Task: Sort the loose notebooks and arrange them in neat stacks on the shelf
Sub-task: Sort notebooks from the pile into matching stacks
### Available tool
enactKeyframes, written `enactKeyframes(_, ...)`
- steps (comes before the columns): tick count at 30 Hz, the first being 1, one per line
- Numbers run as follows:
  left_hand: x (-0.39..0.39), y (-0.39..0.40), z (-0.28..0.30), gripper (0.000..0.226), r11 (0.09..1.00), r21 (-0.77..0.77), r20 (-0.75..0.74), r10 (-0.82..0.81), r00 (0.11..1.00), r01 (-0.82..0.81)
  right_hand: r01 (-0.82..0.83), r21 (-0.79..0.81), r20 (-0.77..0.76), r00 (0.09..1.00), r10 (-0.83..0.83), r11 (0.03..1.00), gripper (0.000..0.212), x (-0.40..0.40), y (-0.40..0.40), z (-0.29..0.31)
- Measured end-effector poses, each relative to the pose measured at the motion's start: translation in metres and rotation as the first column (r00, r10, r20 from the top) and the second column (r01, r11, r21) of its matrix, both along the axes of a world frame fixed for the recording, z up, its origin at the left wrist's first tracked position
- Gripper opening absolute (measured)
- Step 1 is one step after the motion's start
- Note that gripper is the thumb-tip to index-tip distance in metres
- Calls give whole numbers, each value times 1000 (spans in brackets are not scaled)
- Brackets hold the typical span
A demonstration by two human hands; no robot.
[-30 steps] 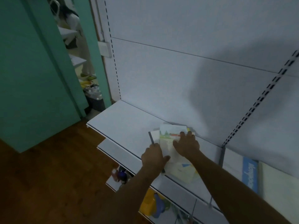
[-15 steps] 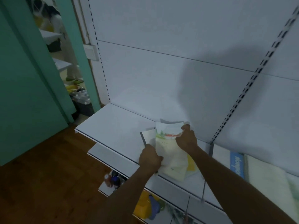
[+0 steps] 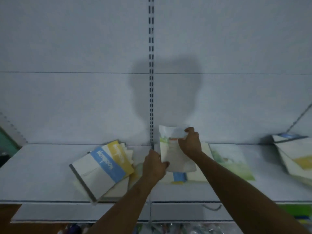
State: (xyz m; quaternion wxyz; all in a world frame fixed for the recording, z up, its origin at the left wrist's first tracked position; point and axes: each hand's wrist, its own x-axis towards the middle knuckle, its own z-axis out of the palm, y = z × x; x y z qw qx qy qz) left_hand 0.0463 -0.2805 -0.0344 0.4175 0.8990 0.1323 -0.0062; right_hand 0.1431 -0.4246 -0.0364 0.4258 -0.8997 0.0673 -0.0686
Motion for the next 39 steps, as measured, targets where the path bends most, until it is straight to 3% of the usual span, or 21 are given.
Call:
enactKeyframes(4,19,-68,22,37,996,-75,90,-42,995,49,82,140,52,995,-90,987,43,8,-74,13)
enactKeyframes(8,38,-130,40,36,983,-92,169,-139,976,156,156,117,83,982,-167,981,41,18,-140,22)
enactKeyframes(15,57,-217,19,39,961,-190,100,-185,978,201,259,38,65,963,-261,965,46,28,-242,18)
enactKeyframes(21,59,-260,-13,41,958,-251,27,-137,990,139,193,-34,21,981,-193,981,49,42,-277,-4)
enactKeyframes(27,60,-263,-46,49,970,-206,-117,-156,981,129,108,-130,-62,991,-116,986,49,43,-274,-37)
enactKeyframes(32,58,-262,-61,55,976,-63,-214,-217,952,208,32,-166,-159,986,-59,986,50,38,-270,-59)
enactKeyframes(39,49,-258,-71,53,955,87,-170,-267,949,284,15,-206,-285,956,-74,979,55,30,-264,-72)
